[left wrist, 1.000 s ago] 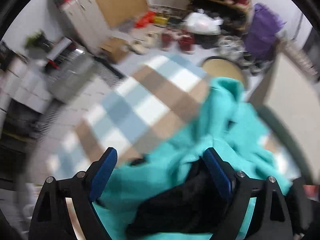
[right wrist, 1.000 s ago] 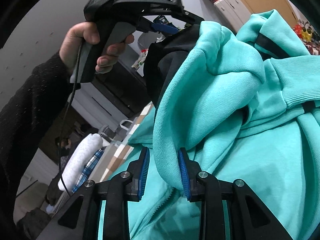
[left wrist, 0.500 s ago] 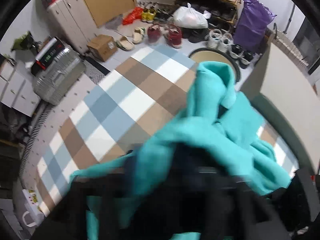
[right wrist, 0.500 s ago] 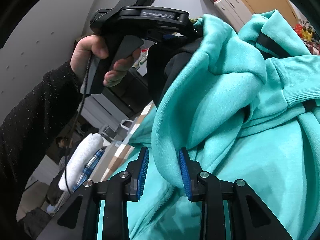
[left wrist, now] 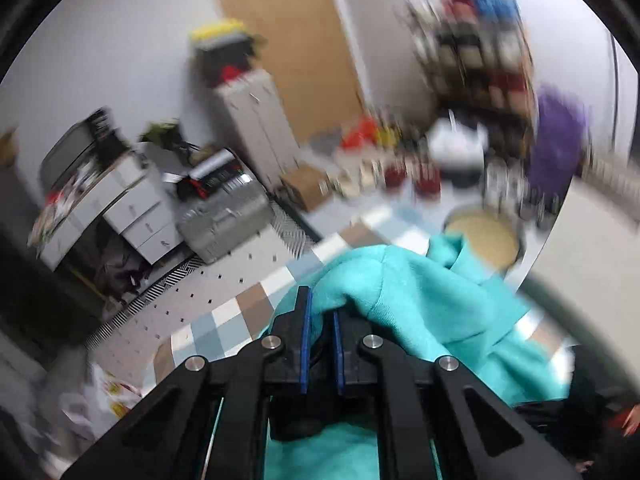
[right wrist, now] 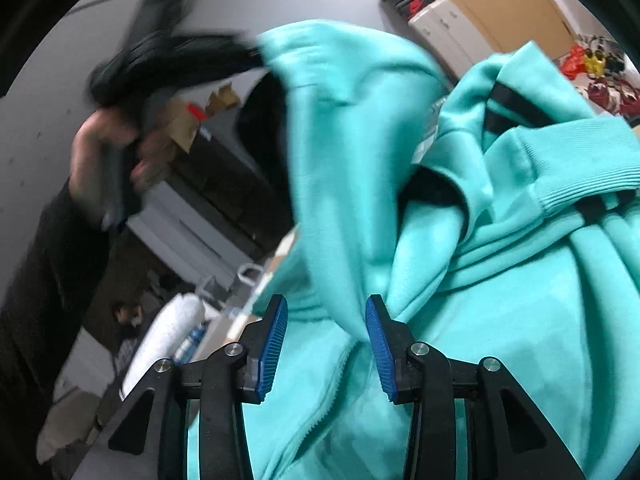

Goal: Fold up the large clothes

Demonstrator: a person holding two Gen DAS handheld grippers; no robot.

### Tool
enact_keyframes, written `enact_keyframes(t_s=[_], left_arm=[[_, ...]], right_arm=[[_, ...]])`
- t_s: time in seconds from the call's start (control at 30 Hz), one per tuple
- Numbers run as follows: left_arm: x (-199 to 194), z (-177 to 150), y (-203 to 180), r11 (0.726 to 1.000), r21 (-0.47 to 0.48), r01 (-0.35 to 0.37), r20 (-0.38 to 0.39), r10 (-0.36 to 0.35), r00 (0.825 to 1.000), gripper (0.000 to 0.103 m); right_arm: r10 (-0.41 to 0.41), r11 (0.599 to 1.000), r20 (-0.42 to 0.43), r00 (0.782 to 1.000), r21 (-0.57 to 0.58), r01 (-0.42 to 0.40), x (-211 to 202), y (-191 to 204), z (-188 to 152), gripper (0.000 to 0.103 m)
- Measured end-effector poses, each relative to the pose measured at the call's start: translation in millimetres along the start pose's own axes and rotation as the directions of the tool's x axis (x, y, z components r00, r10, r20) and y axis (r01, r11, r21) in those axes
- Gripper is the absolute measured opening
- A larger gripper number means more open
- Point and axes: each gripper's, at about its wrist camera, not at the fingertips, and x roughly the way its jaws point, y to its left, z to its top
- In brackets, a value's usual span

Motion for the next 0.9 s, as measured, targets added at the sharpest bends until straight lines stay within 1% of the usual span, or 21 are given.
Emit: enact_keyframes(t_s=[0.03,0.07,0.1,0.13,0.17,0.23,0.3,0.33,0.4,0.43,0.47,0.57,0.63,0.67,0.7,0.73,0.77,0.8,0.83,0.87,0.9], left_arm=[[-25.7,-20.5,14.8,0.998,-0.057,-0.001,0.074,0.005,0.997,0.005],[-41.3,-39.5,25.7,0.995,-0.100,0.010,0.123,0.003,0.992,0.005],[-53.9,-63.9,36.7,0.988,-0.154,0.023,0.150,0.001,0.989,0.005],[-58.8,-84.5,43.7,0.979,-0.198,0.035,0.160,-0.003,0.987,0.005],[-63.9,-116.8,52.7,0.964,-0.259,0.065,0.174,-0.020,0.985,0.005],[-65.5,-161.4,59.6,0.940,-0.335,0.068,0.184,-0.006,0.983,0.005],[-51.7,-207.6,68.4,0.881,-0.453,0.136,0.150,-0.075,0.986,0.005],[-42.0,-228.1,70.8,0.856,-0.495,0.148,0.132,-0.095,0.987,0.005],[-22.0,-252.2,67.4,0.850,-0.501,0.162,0.064,-0.150,0.987,0.005],[-17.0,-259.6,64.7,0.856,-0.492,0.157,0.040,-0.158,0.987,0.005],[-14.7,-263.8,60.9,0.866,-0.477,0.149,0.029,-0.154,0.988,0.005],[-21.8,-264.1,66.1,0.863,-0.478,0.165,0.056,-0.158,0.986,0.006],[-32.9,-259.4,77.4,0.867,-0.468,0.173,0.101,-0.142,0.985,0.019],[-39.6,-261.4,78.0,0.868,-0.469,0.160,0.117,-0.119,0.986,0.042],[-43.4,-262.8,81.1,0.864,-0.482,0.141,0.127,-0.091,0.988,0.072],[-43.1,-266.8,75.7,0.855,-0.501,0.135,0.139,-0.075,0.987,0.080],[-47.3,-270.6,80.1,0.839,-0.521,0.156,0.171,-0.077,0.982,0.081],[-50.5,-274.1,82.6,0.829,-0.532,0.175,0.193,-0.082,0.978,0.081],[-51.9,-275.5,84.5,0.826,-0.536,0.174,0.197,-0.079,0.977,0.081],[-50.4,-277.0,82.9,0.827,-0.539,0.158,0.185,-0.066,0.981,0.081],[-49.3,-278.0,84.3,0.826,-0.545,0.145,0.173,-0.058,0.983,0.081]], right_arm=[[0.005,1.000,0.004,1.000,0.006,-0.005,-1.4,-1.0,0.2,0.040],[0.002,1.000,0.005,1.000,0.011,-0.002,-2.0,-1.6,-0.3,0.042],[-0.019,1.000,-0.001,1.000,0.017,0.019,-0.7,-2.5,-0.6,0.056],[-0.021,0.999,-0.010,1.000,0.028,0.021,1.2,-4.2,-0.4,0.060],[-0.001,0.999,-0.011,1.000,0.041,0.001,2.2,-5.8,0.1,0.061],[-0.007,0.998,0.003,1.000,0.057,0.007,1.3,-8.3,0.9,0.061],[0.000,0.996,0.013,1.000,0.091,-0.001,-2.1,-13.1,0.8,0.061],[0.009,0.992,0.028,1.000,0.128,-0.013,-5.3,-18.0,0.3,0.061],[0.022,0.980,0.039,0.999,0.198,-0.029,-10.6,-28.5,1.3,0.061],[0.034,0.968,0.047,0.998,0.247,-0.045,-13.6,-34.4,0.8,0.061],[0.022,0.955,0.048,0.999,0.295,-0.036,-17.7,-38.7,0.6,0.061],[-0.009,0.946,0.024,1.000,0.325,0.001,-26.9,-32.3,4.4,0.062],[-0.015,0.949,0.007,1.000,0.316,0.012,-26.1,-22.8,13.3,0.069],[-0.027,0.954,-0.020,0.999,0.299,0.032,-20.5,-11.0,19.2,0.075],[-0.043,0.958,-0.059,0.997,0.282,0.058,-10.0,-2.5,25.5,0.080],[-0.063,0.960,-0.096,0.993,0.268,0.087,-0.1,5.0,30.4,0.082],[-0.127,0.956,-0.170,0.977,0.242,0.167,17.3,12.0,34.0,0.082],[-0.176,0.947,-0.216,0.960,0.228,0.225,30.1,11.9,36.2,0.082],[-0.244,0.926,-0.293,0.925,0.213,0.312,48.4,10.0,34.9,0.082],[-0.263,0.914,-0.326,0.908,0.216,0.343,61.0,6.5,32.5,0.081],[-0.271,0.909,-0.339,0.901,0.217,0.355,67.4,5.1,29.3,0.081]])
